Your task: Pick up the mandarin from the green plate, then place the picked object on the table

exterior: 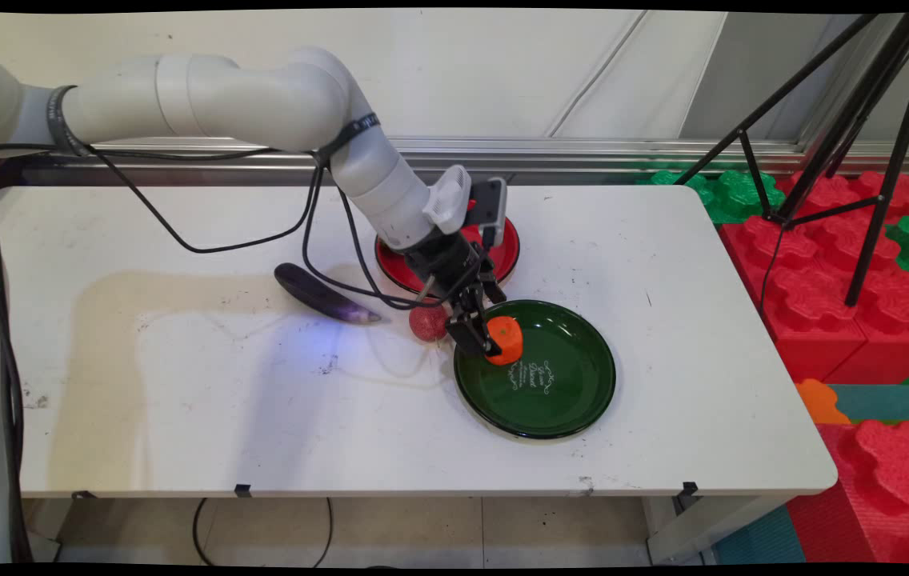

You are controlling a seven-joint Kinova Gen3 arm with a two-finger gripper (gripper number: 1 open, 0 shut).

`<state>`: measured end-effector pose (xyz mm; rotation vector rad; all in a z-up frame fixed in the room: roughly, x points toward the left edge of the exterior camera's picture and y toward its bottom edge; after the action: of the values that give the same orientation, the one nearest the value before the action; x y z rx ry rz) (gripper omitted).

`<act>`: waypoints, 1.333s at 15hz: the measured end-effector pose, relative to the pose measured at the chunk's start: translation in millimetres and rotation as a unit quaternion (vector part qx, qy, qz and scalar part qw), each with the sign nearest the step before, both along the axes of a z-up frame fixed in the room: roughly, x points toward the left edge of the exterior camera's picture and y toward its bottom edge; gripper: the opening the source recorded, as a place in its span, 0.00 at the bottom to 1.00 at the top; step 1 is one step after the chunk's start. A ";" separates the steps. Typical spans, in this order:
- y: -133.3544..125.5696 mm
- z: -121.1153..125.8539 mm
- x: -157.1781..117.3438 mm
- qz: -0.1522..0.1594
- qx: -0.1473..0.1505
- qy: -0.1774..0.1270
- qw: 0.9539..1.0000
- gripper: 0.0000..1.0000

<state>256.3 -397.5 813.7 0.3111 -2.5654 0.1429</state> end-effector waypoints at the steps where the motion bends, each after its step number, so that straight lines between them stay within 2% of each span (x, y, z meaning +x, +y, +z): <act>1: -0.3 -3.5 -1.8 -0.002 -0.001 -0.005 1.000 1.00; 12: -5.9 -27.9 -16.1 -0.021 -0.020 -0.043 0.999 1.00; 13: -5.9 -28.3 -16.7 -0.022 -0.021 -0.044 0.999 0.00; 20: -4.8 -28.9 -19.3 -0.032 -0.032 -0.049 0.998 0.00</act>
<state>237.0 -402.4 784.9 0.2029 -2.6582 0.2223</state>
